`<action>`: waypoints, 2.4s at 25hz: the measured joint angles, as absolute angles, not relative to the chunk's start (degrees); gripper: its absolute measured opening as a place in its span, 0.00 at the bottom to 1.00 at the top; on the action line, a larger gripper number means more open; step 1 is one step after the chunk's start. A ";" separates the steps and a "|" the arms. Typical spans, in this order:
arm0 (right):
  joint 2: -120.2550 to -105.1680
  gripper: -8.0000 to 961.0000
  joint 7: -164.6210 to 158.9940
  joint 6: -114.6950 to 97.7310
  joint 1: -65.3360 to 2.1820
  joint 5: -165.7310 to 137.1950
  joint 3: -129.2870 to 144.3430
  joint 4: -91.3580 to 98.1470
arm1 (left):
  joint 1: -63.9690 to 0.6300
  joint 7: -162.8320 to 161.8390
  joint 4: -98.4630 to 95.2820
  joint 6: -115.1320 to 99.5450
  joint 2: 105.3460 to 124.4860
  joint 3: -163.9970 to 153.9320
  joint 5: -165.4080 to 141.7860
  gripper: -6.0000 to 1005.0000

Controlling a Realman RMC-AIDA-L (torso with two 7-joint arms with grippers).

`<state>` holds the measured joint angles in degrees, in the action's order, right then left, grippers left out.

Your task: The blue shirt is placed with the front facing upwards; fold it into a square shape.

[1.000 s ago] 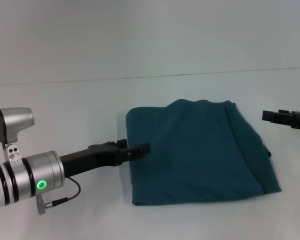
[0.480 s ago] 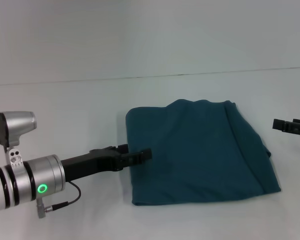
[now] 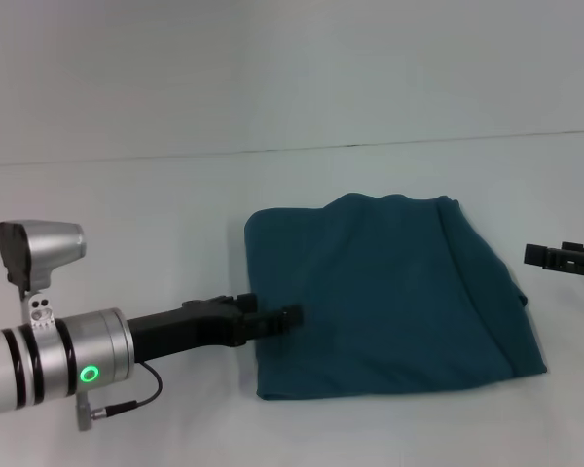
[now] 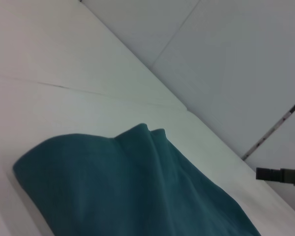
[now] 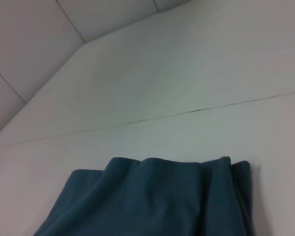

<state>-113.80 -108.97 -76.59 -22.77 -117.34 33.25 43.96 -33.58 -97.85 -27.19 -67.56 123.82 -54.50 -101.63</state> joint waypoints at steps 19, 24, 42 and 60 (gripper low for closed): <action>-113.41 0.96 -109.00 -77.65 -24.20 -117.42 33.38 44.25 | -35.17 -102.16 -27.64 -69.62 123.52 -55.56 -105.33 0.93; -113.41 0.96 -108.97 -77.77 -24.26 -117.46 33.47 44.18 | -35.37 -103.15 -27.69 -69.61 123.64 -55.69 -106.69 0.93; -113.45 0.96 -109.22 -78.95 -24.34 -118.74 33.03 44.23 | -36.77 -107.07 -27.42 -69.05 123.75 -60.00 -106.87 0.92; -113.18 0.96 -109.60 -78.99 -24.79 -118.71 33.04 44.47 | -36.12 -112.59 -31.38 -66.23 122.73 -57.64 -111.20 0.92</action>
